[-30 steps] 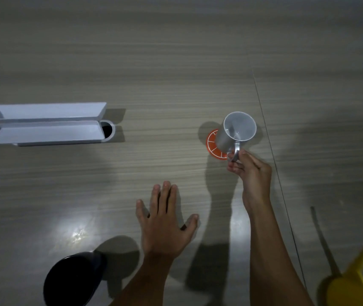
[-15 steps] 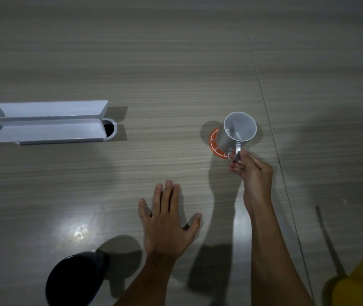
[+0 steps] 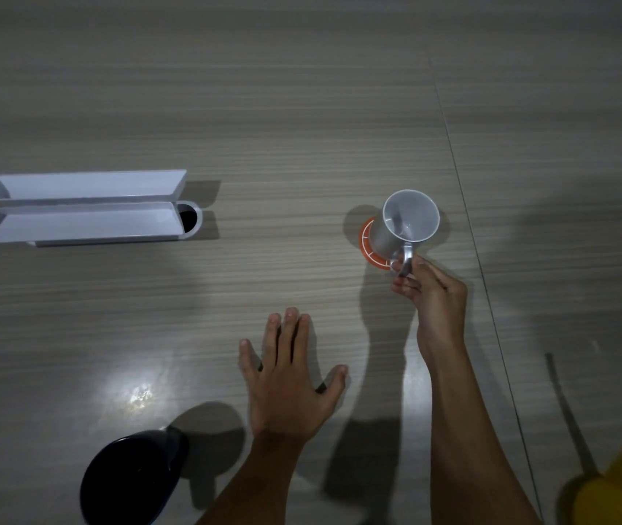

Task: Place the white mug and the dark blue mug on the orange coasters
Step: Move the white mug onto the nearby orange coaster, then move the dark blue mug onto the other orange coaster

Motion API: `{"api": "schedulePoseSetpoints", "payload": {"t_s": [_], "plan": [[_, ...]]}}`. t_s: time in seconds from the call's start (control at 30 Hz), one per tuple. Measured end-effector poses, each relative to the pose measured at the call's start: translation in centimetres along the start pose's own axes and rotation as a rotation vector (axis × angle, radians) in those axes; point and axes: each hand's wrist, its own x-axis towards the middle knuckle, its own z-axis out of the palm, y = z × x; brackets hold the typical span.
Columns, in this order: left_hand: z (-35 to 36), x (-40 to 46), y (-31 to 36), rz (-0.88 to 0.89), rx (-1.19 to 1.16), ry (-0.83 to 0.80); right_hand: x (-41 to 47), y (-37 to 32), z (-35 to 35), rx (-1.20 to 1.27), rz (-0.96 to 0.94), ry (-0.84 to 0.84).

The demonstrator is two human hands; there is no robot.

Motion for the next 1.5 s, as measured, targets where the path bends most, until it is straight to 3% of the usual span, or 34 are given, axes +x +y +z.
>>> {"api": "schedulePoseSetpoints", "payload": {"t_s": [0.33,0.5,0.8,0.93,1.07,1.2,1.33,1.5], "plan": [[0.0,0.0,0.0,0.02,0.022,-0.009,-0.2,1.6,-1.0,-0.058,-0.049,0.014],[-0.5,0.0,0.1,0.028,0.009,-0.018,-4.7,4.2,-3.1,-0.157,0.011,0.073],[-2.0,-10.1,-6.4,0.31,0.007,-0.131,-19.6,8.7,-5.0,-0.74,-0.081,-0.097],[-3.5,-13.5,-10.0,0.383,0.055,-0.22,-24.5,11.6,-4.7,-1.0,-0.156,-0.249],[-4.8,-16.3,-13.5,0.43,-0.018,-0.281,-27.7,13.9,-4.2,-1.182,-0.221,-0.278],[-5.8,-19.4,-17.4,0.446,-0.067,-0.23,-30.8,16.0,-2.8,-1.351,-0.17,-0.293],[-7.1,-21.4,-21.2,0.374,-0.193,-0.119,-32.6,17.7,-1.6,-1.436,-0.138,-0.278],[-9.9,-21.5,-21.9,0.082,-0.645,-0.029,-32.8,17.6,-1.2,-1.463,-0.11,-0.281]]}}
